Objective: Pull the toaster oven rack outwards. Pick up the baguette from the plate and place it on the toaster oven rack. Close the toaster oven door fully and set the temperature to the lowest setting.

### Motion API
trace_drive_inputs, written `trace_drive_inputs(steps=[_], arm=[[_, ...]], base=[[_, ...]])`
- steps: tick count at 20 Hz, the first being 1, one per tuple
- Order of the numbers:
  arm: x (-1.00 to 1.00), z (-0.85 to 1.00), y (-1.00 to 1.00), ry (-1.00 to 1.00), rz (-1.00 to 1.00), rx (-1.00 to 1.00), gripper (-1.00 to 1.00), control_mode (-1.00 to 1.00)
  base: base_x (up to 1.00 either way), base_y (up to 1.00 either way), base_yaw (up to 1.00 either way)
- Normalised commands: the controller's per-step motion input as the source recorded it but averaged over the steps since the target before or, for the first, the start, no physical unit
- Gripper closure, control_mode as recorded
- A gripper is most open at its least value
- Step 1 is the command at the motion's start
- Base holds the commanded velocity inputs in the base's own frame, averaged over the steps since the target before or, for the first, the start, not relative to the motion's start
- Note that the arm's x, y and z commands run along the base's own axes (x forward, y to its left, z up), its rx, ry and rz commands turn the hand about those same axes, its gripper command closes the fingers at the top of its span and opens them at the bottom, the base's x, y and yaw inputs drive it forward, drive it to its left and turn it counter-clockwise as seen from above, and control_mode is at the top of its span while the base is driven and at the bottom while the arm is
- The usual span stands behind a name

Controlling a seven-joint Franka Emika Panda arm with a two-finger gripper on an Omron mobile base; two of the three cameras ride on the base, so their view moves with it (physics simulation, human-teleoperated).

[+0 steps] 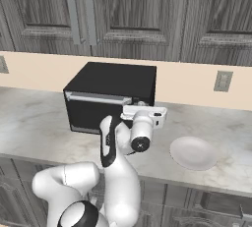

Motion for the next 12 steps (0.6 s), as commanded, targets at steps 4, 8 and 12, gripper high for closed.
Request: trace_drive_inputs(steps=[4,8,12], arm=[[0.01,-0.02,-0.19,0.0,0.16,-0.13,1.0,-1.0],[0.0,0.0,0.0,0.0,0.03,-0.21,1.0,-1.0],[0.01,0.0,0.0,0.02,0.01,-0.22,1.0,-1.0]], base=[[0.0,0.0,0.0],[0.0,0.0,0.0],[0.0,0.0,0.0]])
